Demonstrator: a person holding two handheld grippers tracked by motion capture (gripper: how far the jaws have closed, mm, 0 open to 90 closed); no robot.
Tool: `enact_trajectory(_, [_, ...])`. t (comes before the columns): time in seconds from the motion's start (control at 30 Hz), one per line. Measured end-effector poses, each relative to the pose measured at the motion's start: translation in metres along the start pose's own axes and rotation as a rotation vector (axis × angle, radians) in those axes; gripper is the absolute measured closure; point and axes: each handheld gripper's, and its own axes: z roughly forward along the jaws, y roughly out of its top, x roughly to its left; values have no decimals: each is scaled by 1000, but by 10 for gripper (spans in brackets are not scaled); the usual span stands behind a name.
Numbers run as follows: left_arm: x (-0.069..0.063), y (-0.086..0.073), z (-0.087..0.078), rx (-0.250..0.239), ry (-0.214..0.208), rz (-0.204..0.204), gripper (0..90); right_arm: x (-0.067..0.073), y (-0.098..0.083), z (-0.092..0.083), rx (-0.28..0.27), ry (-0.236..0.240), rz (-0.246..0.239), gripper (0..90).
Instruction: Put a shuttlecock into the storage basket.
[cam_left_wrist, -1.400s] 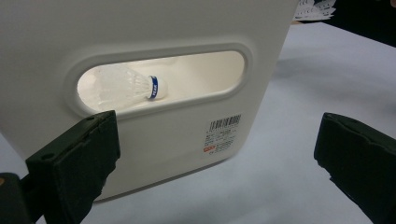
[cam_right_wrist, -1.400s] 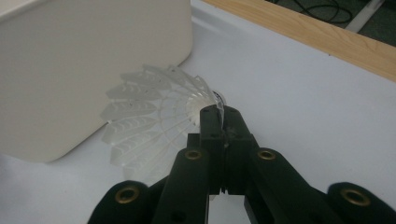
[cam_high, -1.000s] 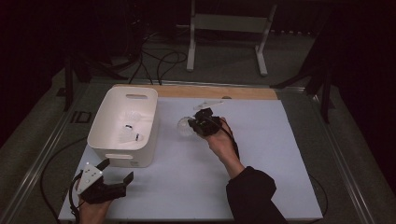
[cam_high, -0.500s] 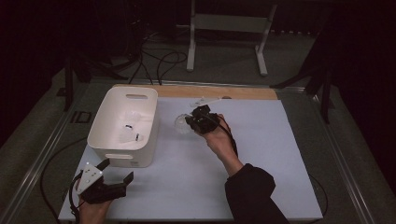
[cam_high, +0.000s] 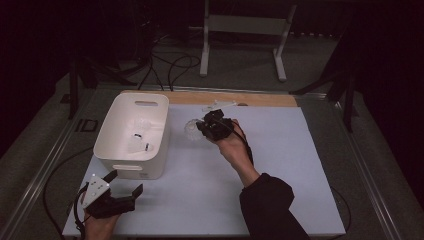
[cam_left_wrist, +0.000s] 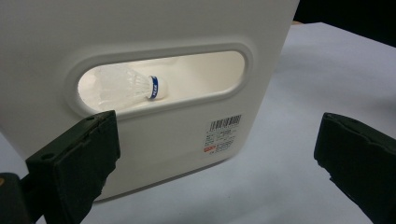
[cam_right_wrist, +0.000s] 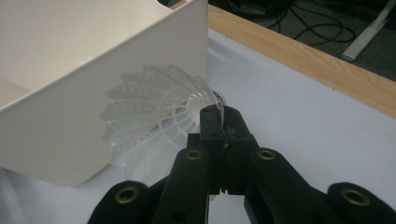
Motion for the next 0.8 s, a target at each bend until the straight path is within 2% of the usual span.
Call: enact_trajectory(0.8, [0, 0, 0, 4, 0, 5, 10, 2, 15, -7, -27, 8, -9, 891])
